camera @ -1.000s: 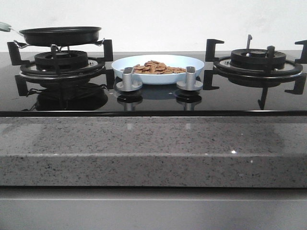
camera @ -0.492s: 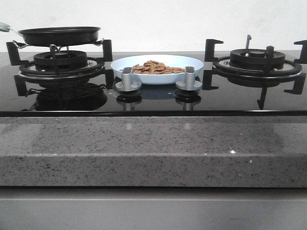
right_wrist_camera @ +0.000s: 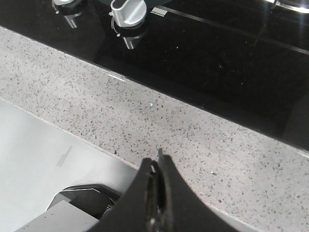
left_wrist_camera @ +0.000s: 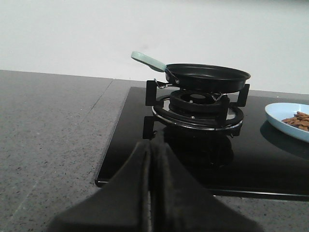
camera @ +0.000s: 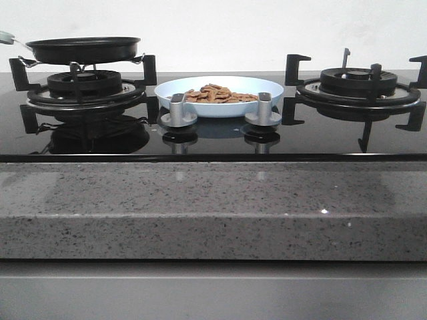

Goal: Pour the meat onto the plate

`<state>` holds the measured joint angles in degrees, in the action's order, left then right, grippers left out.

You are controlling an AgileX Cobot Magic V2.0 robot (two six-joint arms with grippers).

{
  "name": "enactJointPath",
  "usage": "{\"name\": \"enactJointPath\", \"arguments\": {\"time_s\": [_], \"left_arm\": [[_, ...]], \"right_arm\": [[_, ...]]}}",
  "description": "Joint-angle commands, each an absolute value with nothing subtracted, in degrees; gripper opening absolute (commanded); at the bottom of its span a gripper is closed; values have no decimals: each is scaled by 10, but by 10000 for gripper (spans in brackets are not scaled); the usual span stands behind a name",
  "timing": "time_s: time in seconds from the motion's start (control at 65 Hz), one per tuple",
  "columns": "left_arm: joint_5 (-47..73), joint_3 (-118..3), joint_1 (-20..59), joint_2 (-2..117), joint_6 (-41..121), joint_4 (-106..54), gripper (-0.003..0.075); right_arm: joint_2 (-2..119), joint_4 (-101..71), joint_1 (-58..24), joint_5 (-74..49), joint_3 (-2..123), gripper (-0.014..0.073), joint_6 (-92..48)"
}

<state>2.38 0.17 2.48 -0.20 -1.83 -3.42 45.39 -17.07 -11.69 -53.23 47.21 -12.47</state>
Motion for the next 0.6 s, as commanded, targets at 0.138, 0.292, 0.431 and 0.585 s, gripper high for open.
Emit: {"name": "enactJointPath", "arguments": {"time_s": [0.138, 0.292, 0.431, 0.585], "left_arm": [[-28, 5, 29, -12, -25, -38, -20], [-28, 5, 29, -12, -25, -38, -20], [-28, 5, 29, -12, -25, -38, -20], [-28, 5, 29, -12, -25, -38, -20]], "right_arm": [[451, -176, -115, -506, 486, -71, -130], [451, -176, -115, -506, 486, -71, -130], [451, -176, -115, -506, 486, -71, -130], [406, -149, -110, -469, 472, -71, -130]]}}
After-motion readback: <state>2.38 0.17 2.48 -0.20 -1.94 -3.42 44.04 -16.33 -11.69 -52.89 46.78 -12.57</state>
